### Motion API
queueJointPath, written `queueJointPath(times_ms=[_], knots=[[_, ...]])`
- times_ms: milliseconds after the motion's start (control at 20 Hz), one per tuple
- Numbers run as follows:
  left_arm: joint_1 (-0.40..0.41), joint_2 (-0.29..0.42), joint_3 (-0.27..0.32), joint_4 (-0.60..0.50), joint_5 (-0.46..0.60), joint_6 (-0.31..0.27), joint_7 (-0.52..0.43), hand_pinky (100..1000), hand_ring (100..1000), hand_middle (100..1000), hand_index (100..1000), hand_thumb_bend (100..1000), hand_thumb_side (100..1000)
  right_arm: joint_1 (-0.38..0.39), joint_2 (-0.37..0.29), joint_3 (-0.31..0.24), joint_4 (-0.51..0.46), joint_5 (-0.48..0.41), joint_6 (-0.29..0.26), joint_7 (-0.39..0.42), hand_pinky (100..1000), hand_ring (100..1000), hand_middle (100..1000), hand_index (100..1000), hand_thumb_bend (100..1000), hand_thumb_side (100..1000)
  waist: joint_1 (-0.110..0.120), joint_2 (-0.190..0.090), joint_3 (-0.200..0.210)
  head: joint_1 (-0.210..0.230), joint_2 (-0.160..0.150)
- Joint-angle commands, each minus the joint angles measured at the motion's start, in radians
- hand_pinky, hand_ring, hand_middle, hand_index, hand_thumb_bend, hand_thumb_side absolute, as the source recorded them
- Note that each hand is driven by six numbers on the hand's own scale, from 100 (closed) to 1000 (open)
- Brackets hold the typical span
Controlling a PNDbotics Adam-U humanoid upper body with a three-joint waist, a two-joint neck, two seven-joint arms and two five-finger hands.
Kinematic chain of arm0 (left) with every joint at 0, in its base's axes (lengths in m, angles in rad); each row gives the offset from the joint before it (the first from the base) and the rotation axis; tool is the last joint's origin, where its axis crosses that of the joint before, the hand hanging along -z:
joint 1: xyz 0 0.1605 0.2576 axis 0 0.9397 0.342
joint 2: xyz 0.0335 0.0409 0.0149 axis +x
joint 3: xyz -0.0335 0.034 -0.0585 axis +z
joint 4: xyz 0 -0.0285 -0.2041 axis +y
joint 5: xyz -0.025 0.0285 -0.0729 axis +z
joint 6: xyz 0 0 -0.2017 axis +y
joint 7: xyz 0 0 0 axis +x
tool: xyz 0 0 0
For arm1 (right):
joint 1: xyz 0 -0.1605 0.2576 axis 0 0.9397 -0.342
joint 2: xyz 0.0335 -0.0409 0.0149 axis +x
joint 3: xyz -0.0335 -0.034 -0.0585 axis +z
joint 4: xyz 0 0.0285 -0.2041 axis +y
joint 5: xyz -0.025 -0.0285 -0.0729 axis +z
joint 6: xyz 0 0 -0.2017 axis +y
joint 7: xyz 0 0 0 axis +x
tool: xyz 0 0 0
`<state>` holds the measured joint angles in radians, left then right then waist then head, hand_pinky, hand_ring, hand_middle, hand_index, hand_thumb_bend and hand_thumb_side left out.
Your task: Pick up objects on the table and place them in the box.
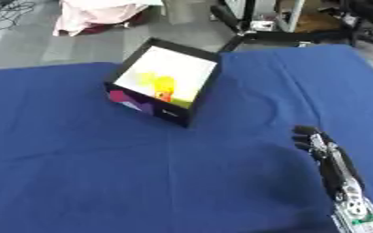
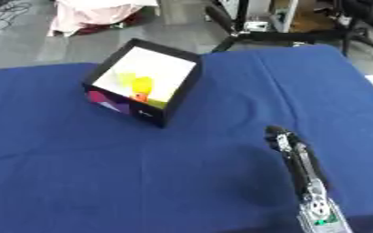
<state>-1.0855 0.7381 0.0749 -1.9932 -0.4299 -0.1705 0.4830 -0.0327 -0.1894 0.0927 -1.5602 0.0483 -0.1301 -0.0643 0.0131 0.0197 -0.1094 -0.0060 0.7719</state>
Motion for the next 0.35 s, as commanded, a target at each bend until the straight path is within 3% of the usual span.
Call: queueJointPath(times_ms=[50, 250, 350], knots=[[-0.086, 0.015, -0.022, -0.007, -0.023, -0.017, -0.110, 747, 613, 628, 762, 982, 457, -0.001, -0.023, -0.006, -0.006, 0.006, -0.002, -0.004, 840, 797, 766, 794, 100, 919, 0.011, -0.025, 0.002, -0.007, -0.002], [-0.165, -0.008, -0.022, -0.007, -0.078, 0.040, -0.218, 696, 579, 630, 723, 1000, 477, 0.005, -0.026, -0.006, -0.004, 0.007, -0.002, -0.004, 840, 797, 766, 794, 100, 920, 0.014, -0.028, 0.004, -0.026, -0.002], [-0.197, -0.015, -0.011, -0.007, -0.132, 0.062, -0.251, 645, 514, 558, 644, 1000, 375, 0.007, -0.028, -0.007, -0.003, 0.007, -0.002, -0.005, 840, 797, 766, 794, 100, 920, 0.014, -0.030, 0.005, -0.050, -0.002]])
